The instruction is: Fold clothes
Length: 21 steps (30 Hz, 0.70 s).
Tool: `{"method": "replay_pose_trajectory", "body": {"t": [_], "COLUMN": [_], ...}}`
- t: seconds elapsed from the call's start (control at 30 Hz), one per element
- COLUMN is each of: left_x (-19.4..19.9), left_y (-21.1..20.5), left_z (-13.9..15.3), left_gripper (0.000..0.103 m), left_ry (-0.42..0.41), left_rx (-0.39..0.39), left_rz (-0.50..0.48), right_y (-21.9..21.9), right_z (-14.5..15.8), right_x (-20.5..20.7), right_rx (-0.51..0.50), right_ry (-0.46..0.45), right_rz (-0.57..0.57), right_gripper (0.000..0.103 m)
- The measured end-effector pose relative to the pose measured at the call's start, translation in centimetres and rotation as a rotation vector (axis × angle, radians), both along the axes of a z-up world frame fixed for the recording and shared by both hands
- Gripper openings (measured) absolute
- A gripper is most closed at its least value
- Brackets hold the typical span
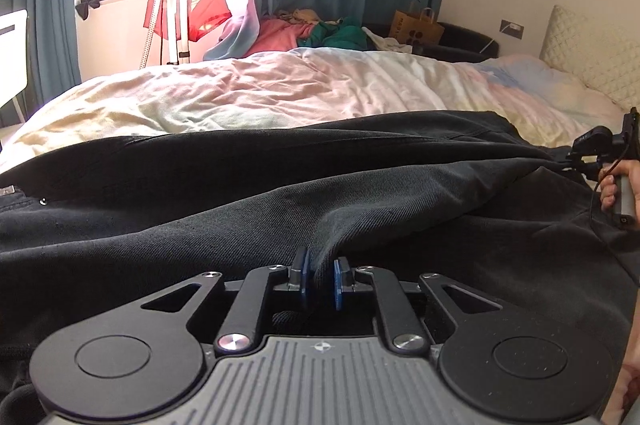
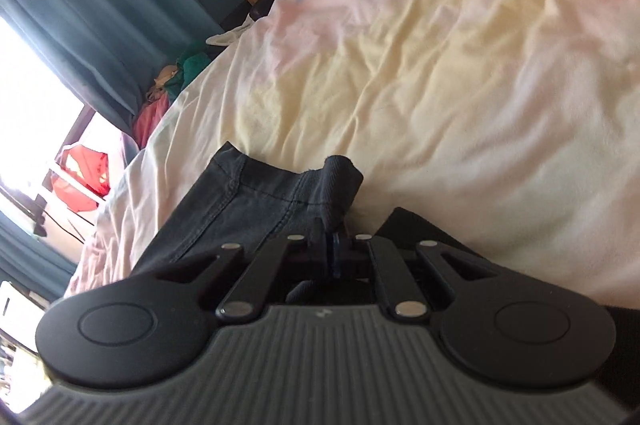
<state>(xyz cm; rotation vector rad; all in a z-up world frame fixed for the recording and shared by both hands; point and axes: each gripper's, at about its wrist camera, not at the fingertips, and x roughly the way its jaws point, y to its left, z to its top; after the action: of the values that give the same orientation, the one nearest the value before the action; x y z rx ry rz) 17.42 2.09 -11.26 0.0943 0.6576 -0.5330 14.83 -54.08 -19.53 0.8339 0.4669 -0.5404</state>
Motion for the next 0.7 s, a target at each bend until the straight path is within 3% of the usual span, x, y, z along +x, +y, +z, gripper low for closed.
{"method": "replay_pose_trajectory", "body": {"t": [0.2, 0.3, 0.37, 0.43, 0.5, 0.6, 0.67, 0.7], "left_x": [-2.2, -4.2, -5.9, -8.4, -10.7, -13.5, -15.1, -15.9], "left_y": [-0.5, -0.6, -0.3, 0.1, 0.4, 0.9, 1.4, 1.6], "left_z": [1.8, 3.3, 4.6, 6.1, 7.2, 8.3, 8.5, 8.5], "left_gripper": [0.047, 0.056, 0.064, 0.071, 0.080, 0.087, 0.103, 0.103], "left_ry": [-0.003, -0.028, -0.048, -0.084, -0.120, -0.152, -0.157, -0.166], "left_rx": [-0.064, -0.066, -0.087, -0.111, -0.118, -0.120, -0.132, -0.128], "left_rz": [0.033, 0.053, 0.079, 0.091, 0.100, 0.109, 0.120, 0.128], "right_y": [2.8, 5.6, 7.8, 10.4, 13.6, 17.8, 20.3, 21.4], "right_z": [4.0, 7.1, 9.4, 11.7, 14.1, 16.5, 17.4, 17.6], "right_x": [-1.3, -3.6, -5.0, -6.4, -8.1, -10.6, -12.3, -13.1], "right_rx": [-0.177, -0.286, -0.336, -0.386, -0.450, -0.503, -0.524, -0.535], "right_ry": [0.113, 0.067, 0.025, -0.025, -0.081, -0.132, -0.161, -0.174], "right_rz": [0.036, 0.060, 0.119, 0.197, 0.285, 0.417, 0.499, 0.527], "right_gripper": [0.011, 0.011, 0.019, 0.051, 0.068, 0.078, 0.078, 0.078]}}
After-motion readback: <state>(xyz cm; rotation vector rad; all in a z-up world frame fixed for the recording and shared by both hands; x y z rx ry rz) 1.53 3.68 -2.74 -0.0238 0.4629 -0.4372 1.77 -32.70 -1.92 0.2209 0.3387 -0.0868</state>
